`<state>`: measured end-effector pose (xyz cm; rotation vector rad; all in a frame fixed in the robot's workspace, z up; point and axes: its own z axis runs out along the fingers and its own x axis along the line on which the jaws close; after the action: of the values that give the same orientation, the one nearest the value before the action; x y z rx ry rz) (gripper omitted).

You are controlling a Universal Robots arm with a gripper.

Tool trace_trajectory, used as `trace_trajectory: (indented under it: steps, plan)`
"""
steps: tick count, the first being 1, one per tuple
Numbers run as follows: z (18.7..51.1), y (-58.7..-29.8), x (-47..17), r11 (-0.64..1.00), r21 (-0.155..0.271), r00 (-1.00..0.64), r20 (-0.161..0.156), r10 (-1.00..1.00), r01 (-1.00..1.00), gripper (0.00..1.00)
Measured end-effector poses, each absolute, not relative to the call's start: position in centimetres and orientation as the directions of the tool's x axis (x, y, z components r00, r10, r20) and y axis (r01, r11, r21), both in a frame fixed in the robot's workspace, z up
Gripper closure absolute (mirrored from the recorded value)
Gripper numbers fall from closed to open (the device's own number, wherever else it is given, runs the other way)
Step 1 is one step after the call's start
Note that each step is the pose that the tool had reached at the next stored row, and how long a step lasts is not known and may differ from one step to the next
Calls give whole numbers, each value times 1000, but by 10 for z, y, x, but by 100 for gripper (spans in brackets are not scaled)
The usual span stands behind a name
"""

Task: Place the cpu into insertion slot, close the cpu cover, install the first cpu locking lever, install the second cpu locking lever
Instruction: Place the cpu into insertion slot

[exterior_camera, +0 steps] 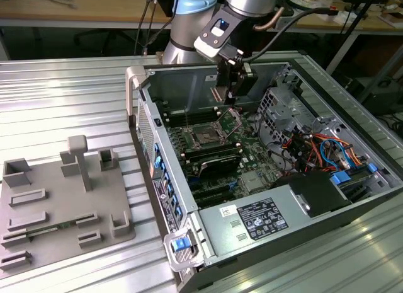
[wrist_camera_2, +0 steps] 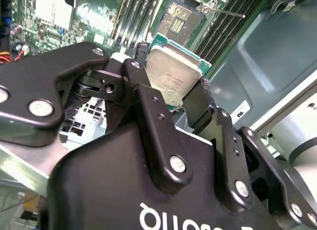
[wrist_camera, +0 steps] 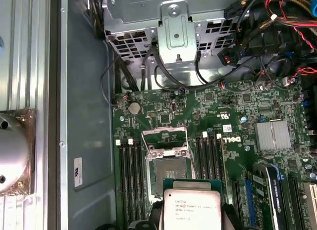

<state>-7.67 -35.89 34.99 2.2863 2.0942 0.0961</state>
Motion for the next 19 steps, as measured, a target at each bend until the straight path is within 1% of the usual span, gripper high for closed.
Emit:
trace_trajectory:
  steps: [5, 19]
  plan:
    - [342, -359, -77, -71, 70, 70, 19, 997, 995, 45]
    - [339, -359, -77, -70, 70, 69, 19, 997, 995, 45]
